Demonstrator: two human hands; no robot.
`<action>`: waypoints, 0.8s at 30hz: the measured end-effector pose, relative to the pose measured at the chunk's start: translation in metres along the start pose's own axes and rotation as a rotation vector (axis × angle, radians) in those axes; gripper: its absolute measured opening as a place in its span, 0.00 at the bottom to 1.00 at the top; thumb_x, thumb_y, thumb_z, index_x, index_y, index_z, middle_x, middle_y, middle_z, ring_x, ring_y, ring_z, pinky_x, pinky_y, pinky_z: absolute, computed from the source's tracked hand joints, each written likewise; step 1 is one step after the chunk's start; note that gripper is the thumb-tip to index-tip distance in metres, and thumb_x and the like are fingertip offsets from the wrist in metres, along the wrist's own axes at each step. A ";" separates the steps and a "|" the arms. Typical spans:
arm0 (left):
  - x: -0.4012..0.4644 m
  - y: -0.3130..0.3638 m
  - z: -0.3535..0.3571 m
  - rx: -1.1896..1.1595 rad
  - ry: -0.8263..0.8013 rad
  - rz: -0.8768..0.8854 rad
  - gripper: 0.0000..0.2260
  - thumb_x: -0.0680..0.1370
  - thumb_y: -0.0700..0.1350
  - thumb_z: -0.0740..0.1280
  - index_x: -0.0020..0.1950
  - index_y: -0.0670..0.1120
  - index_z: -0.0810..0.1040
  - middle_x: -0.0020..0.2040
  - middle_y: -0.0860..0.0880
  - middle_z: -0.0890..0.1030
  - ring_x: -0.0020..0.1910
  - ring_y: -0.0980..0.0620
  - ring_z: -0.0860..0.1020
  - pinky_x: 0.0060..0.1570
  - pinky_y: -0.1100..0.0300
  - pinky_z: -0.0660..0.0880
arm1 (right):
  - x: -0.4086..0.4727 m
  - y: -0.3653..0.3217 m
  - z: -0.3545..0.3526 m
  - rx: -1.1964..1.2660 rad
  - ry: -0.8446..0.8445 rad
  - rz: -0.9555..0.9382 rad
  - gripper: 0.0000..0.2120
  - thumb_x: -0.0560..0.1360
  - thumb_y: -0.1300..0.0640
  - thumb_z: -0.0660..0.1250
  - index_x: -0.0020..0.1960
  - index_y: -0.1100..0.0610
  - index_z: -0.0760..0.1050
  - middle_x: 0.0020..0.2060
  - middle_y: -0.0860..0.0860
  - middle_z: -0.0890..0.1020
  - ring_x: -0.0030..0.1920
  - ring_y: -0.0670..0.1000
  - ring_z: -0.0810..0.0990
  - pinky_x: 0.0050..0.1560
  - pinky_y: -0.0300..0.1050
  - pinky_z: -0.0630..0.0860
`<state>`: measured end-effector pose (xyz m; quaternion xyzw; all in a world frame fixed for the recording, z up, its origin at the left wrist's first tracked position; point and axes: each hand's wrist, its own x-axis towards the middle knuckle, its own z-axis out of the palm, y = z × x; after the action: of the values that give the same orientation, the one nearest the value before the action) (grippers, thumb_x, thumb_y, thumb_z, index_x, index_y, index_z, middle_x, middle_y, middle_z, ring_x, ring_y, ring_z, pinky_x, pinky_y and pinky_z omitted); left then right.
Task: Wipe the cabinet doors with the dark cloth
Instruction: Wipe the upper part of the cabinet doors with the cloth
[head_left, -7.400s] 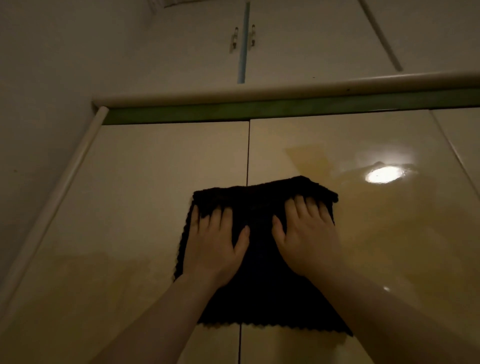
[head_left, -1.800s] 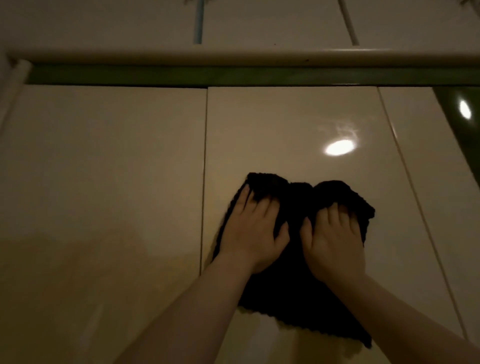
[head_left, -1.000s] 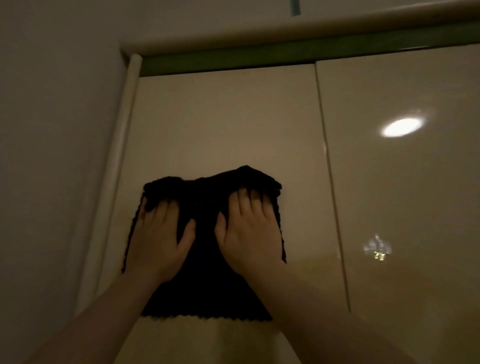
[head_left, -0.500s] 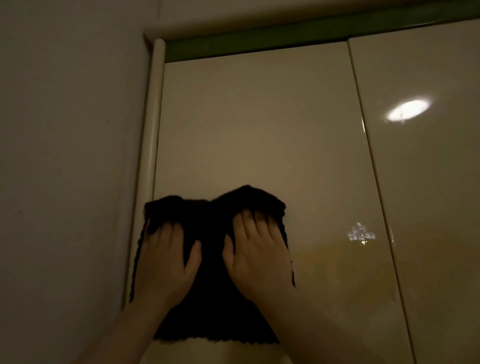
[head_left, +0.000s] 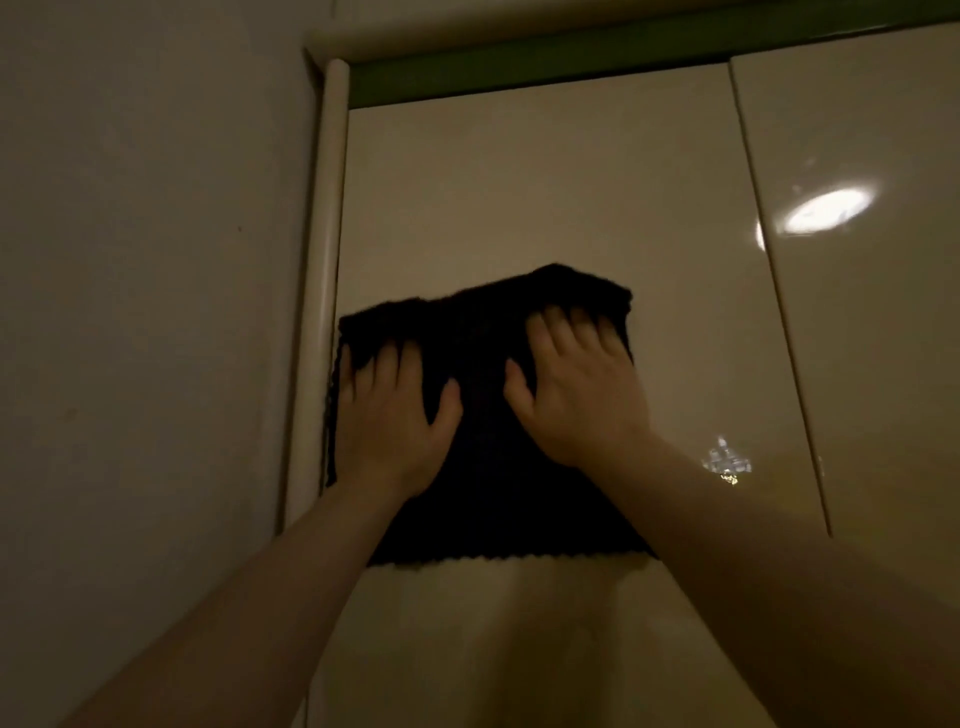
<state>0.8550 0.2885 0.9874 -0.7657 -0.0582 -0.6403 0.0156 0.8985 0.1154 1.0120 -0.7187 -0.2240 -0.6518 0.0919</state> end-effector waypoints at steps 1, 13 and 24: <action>0.009 0.001 0.000 0.004 0.003 0.002 0.31 0.79 0.59 0.47 0.74 0.40 0.64 0.69 0.38 0.71 0.67 0.40 0.68 0.75 0.44 0.52 | 0.004 0.001 0.002 -0.008 0.004 0.006 0.28 0.78 0.45 0.51 0.68 0.62 0.70 0.65 0.58 0.75 0.65 0.60 0.72 0.69 0.56 0.62; -0.094 0.006 0.012 -0.067 -0.081 0.091 0.22 0.80 0.55 0.52 0.59 0.42 0.77 0.51 0.43 0.80 0.51 0.42 0.77 0.67 0.38 0.65 | -0.113 -0.009 0.008 0.000 -0.059 0.046 0.21 0.80 0.49 0.53 0.63 0.61 0.74 0.60 0.58 0.78 0.60 0.60 0.74 0.65 0.56 0.66; -0.111 0.031 0.011 -0.028 -0.140 0.164 0.23 0.79 0.55 0.53 0.62 0.42 0.77 0.55 0.43 0.81 0.56 0.44 0.77 0.74 0.42 0.53 | -0.139 0.021 0.001 -0.009 -0.079 -0.039 0.20 0.77 0.49 0.57 0.60 0.60 0.76 0.57 0.57 0.80 0.56 0.60 0.77 0.60 0.54 0.66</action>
<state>0.8501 0.2512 0.8775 -0.8109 0.0127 -0.5827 0.0530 0.9021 0.0690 0.8795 -0.7396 -0.2386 -0.6258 0.0668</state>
